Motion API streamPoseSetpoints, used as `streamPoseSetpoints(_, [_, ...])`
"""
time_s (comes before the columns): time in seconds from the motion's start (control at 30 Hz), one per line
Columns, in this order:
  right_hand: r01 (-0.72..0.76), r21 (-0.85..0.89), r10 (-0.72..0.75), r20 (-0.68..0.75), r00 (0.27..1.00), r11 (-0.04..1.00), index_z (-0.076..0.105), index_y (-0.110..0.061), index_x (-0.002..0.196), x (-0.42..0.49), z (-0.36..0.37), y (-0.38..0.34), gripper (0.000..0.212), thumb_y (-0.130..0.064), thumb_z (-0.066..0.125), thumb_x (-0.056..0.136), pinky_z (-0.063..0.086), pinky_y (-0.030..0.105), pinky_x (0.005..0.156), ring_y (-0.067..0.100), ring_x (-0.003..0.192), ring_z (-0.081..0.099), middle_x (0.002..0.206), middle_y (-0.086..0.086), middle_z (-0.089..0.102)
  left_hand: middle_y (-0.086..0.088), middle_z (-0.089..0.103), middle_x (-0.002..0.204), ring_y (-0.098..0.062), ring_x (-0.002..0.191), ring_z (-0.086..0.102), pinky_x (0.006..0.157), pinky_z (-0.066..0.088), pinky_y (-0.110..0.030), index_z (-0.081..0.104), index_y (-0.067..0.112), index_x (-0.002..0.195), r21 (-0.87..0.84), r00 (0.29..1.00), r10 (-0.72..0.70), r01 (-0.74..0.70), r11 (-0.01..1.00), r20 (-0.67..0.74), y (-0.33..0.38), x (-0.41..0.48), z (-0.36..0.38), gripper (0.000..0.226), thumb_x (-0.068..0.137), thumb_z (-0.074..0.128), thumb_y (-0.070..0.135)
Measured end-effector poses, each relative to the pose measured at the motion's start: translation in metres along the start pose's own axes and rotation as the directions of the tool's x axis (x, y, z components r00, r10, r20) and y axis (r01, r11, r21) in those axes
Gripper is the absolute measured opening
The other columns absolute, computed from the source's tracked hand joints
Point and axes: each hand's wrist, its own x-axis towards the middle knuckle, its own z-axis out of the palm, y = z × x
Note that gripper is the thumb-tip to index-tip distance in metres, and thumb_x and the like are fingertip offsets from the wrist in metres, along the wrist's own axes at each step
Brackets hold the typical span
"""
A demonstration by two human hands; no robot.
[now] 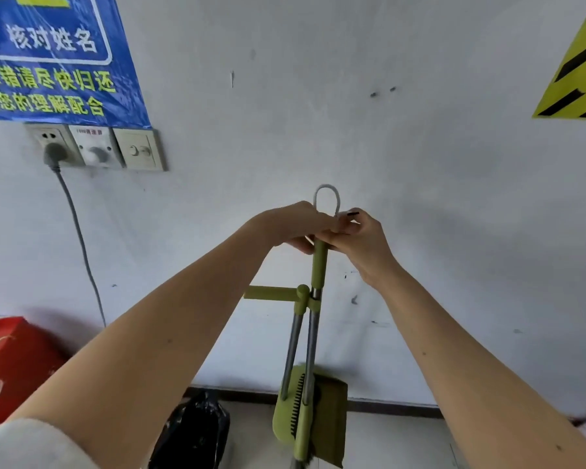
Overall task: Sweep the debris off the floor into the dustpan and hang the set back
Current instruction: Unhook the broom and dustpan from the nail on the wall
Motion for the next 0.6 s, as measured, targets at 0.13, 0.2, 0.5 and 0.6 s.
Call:
streamPoseSetpoints(0.13, [-0.062,-0.053,0.061,-0.022,0.998,0.997,0.062,0.003,0.093,-0.028,0.010,0.037,0.040,-0.008,0.086,0.064,0.060,0.038,0.084,0.023,0.085,0.074,0.088,0.012,0.075,-0.006,0.070,0.092,-0.019,0.093,0.072,0.093,0.056,-0.031,0.070,0.001,0.101,-0.027,0.982,-0.074,0.080,0.996,0.176,-0.039,-0.005,0.015,0.045,0.079,0.066,0.040])
streamPoseSetpoints(0.2, [-0.098,-0.018,0.097,-0.036,0.995,0.995,0.061,-0.001,0.090,-0.042,0.013,0.052,0.037,-0.008,0.085,0.063,0.059,0.040,0.088,0.026,0.087,0.073,0.086,0.010,0.075,-0.004,0.074,0.095,-0.017,0.092,0.075,0.087,0.059,-0.028,0.073,0.011,0.089,-0.038,0.982,-0.071,0.078,0.996,0.172,-0.056,-0.008,0.025,0.036,0.077,0.069,0.044])
streamPoseSetpoints(0.5, [-0.152,-0.029,0.149,-0.095,0.984,0.988,0.057,-0.014,0.076,-0.095,0.029,0.104,0.034,-0.019,0.088,0.061,0.054,0.015,0.061,0.001,0.066,0.069,0.069,-0.012,0.067,-0.013,0.064,0.095,-0.030,0.101,0.070,0.099,0.053,-0.041,0.061,-0.002,0.110,0.032,0.980,-0.127,0.123,0.992,0.156,-0.104,-0.033,0.074,0.043,0.091,0.058,0.036])
streamPoseSetpoints(0.6, [-0.197,-0.057,0.191,-0.102,0.976,0.979,0.058,-0.012,0.074,-0.126,0.037,0.125,0.032,-0.023,0.087,0.064,0.047,0.009,0.051,-0.004,0.055,0.064,0.067,-0.010,0.064,-0.010,0.060,0.092,-0.024,0.090,0.066,0.101,0.052,-0.041,0.060,0.003,0.097,-0.003,0.972,-0.159,0.162,0.987,0.171,-0.124,-0.053,0.101,0.031,0.095,0.056,0.034])
